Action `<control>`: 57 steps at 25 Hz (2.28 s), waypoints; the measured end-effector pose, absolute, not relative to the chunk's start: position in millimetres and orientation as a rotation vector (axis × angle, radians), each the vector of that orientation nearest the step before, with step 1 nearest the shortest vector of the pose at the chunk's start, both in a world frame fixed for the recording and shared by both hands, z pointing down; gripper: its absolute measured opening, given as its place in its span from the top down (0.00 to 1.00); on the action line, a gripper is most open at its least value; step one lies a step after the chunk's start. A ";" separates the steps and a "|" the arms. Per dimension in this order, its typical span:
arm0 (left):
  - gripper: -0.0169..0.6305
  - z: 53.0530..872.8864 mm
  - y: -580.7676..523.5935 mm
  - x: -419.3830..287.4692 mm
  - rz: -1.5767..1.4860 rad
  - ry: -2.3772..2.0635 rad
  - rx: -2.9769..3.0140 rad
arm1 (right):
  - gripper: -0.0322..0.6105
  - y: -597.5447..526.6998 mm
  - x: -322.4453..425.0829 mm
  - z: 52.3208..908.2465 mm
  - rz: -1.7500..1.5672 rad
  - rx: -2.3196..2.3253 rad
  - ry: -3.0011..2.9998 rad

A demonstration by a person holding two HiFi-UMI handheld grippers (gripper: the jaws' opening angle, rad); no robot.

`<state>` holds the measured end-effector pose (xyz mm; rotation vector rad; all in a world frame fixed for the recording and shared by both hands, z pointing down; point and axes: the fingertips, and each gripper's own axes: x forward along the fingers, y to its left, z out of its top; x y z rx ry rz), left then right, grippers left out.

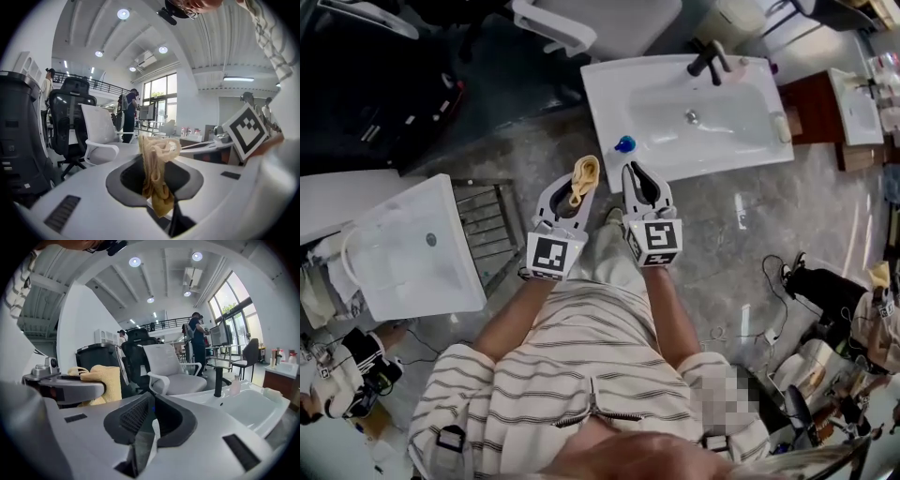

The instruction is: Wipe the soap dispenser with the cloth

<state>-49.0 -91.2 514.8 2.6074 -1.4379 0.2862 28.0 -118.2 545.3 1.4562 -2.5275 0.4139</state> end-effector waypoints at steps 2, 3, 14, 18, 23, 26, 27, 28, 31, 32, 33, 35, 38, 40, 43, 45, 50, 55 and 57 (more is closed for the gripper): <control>0.84 519.5 -91.5 -48.2 0.306 -1.448 2.596 | 0.86 -121.7 29.5 557.5 0.425 1.437 -2.518; 0.84 521.7 -91.0 -48.7 0.317 -1.454 2.592 | 0.83 -122.5 29.8 563.3 0.444 1.430 -2.517; 0.84 546.7 -91.1 -52.4 0.363 -1.478 2.558 | 0.71 -141.5 29.9 613.3 0.454 1.380 -2.469; 0.84 546.6 -89.4 -50.1 0.370 -1.466 2.583 | 0.70 -147.0 27.5 622.4 0.448 1.370 -2.454; 0.84 556.3 -90.1 -45.6 0.362 -1.458 2.569 | 0.69 -158.9 27.9 630.2 0.437 1.376 -2.459; 0.84 559.5 -91.4 -43.3 0.373 -1.454 2.574 | 0.69 -163.2 25.1 632.0 0.415 1.356 -2.475; 0.84 559.6 -91.9 -42.5 0.366 -1.452 2.572 | 0.69 -164.6 24.7 632.2 0.406 1.350 -2.482; 0.84 559.8 -92.8 -41.8 0.358 -1.450 2.570 | 0.69 -166.5 24.7 632.7 0.399 1.347 -2.487; 0.84 562.7 -95.6 -41.4 0.357 -1.454 2.569 | 0.69 -172.2 26.1 636.9 0.388 1.341 -2.487; 0.84 564.0 -95.7 -41.6 0.362 -1.456 2.569 | 0.71 -173.0 26.3 638.2 0.389 1.338 -2.488; 0.84 565.2 -95.6 -41.6 0.365 -1.459 2.566 | 0.71 -172.9 26.1 639.1 0.389 1.331 -2.492; 0.84 567.2 -95.8 -41.5 0.362 -1.460 2.556 | 0.74 -172.2 24.4 640.1 0.377 1.308 -2.497; 0.84 568.2 -96.8 -39.6 0.364 -1.454 2.563 | 0.75 -172.7 23.2 640.4 0.360 1.271 -2.491; 0.84 567.8 -96.8 -36.6 0.366 -1.449 2.575 | 0.75 -174.0 24.7 639.5 0.355 1.260 -2.487; 0.84 567.4 -94.4 -34.0 0.370 -1.443 2.581 | 0.75 -173.7 27.2 638.3 0.365 1.265 -2.480; 0.84 566.2 -92.2 -33.6 0.369 -1.443 2.581 | 0.75 -171.8 27.6 637.2 0.376 1.272 -2.476; 0.84 562.4 -88.3 -32.8 0.374 -1.439 2.592 | 0.75 -167.8 26.9 628.4 0.396 1.280 -2.495; 0.84 554.9 -87.5 -32.8 0.359 -1.427 2.610 | 0.75 -168.5 31.2 612.2 0.391 1.305 -2.499; 0.84 552.1 -85.4 -34.3 0.369 -1.414 2.632 | 0.75 -167.8 30.3 603.1 0.381 1.307 -2.504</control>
